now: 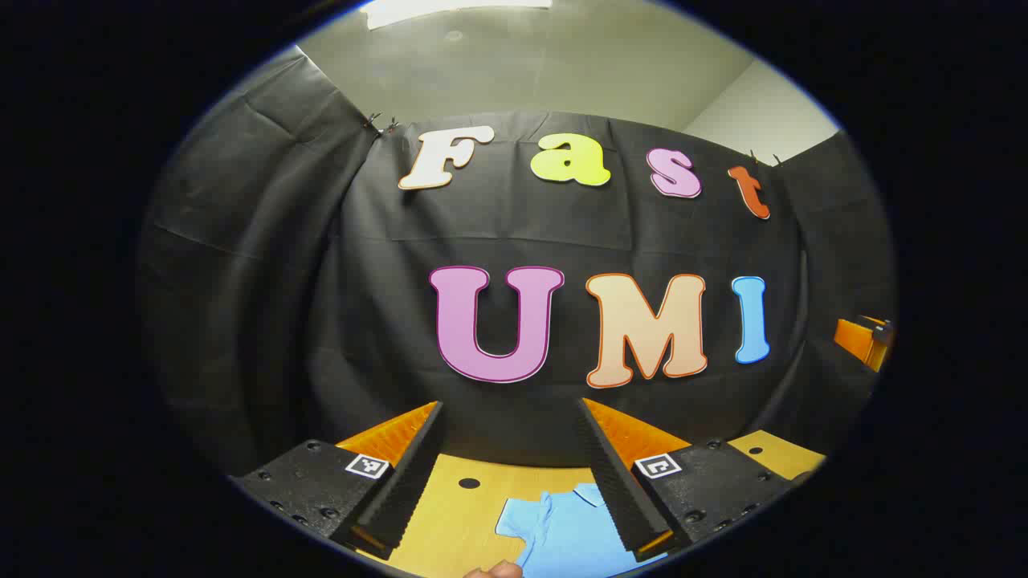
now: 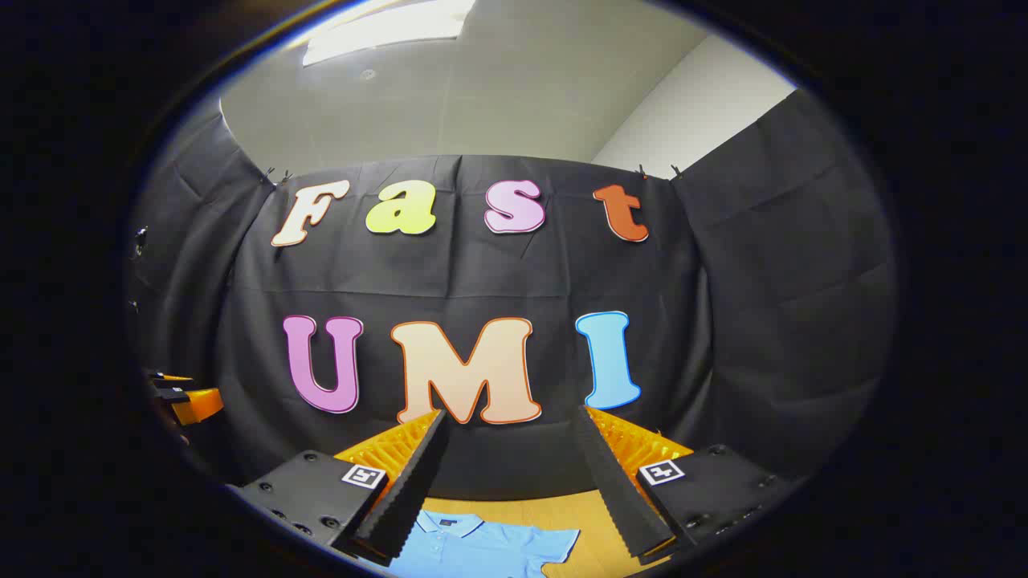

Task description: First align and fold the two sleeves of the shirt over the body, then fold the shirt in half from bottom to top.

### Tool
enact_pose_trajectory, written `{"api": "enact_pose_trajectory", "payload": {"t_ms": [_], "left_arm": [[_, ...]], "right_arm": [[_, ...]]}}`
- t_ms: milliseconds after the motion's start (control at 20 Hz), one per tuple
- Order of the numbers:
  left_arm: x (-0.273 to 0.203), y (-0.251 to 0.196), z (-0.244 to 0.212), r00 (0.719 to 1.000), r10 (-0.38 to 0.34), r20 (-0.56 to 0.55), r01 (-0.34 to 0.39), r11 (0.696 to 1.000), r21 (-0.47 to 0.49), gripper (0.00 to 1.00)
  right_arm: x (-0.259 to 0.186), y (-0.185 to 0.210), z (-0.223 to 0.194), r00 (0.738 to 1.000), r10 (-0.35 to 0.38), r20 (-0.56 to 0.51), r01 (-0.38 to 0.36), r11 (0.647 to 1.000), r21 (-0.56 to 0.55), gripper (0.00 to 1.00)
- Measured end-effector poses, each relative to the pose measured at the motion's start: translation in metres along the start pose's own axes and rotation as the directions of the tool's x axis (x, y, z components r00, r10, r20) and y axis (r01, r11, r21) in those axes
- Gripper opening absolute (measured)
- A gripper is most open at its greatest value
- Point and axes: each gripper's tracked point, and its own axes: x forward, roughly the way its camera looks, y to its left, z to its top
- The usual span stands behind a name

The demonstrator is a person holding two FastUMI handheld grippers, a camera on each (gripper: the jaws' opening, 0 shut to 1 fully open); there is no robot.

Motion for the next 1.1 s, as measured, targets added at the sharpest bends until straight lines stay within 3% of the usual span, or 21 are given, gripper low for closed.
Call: {"api": "enact_pose_trajectory", "payload": {"t_ms": [700, 1100], "left_arm": [[-0.003, 0.006, -0.002, 1.0, -0.003, -0.005, 0.003, 1.0, -0.001, 0.94], [-0.005, 0.001, -0.005, 1.0, -0.004, -0.009, 0.004, 1.0, 0.0, 0.94]], "right_arm": [[0.006, 0.002, 0.002, 1.0, 0.01, 0.006, -0.01, 1.0, -0.026, 0.98], [0.013, -0.013, -0.026, 0.999, -0.004, -0.053, 0.0, 0.997, -0.076, 0.98]]}}
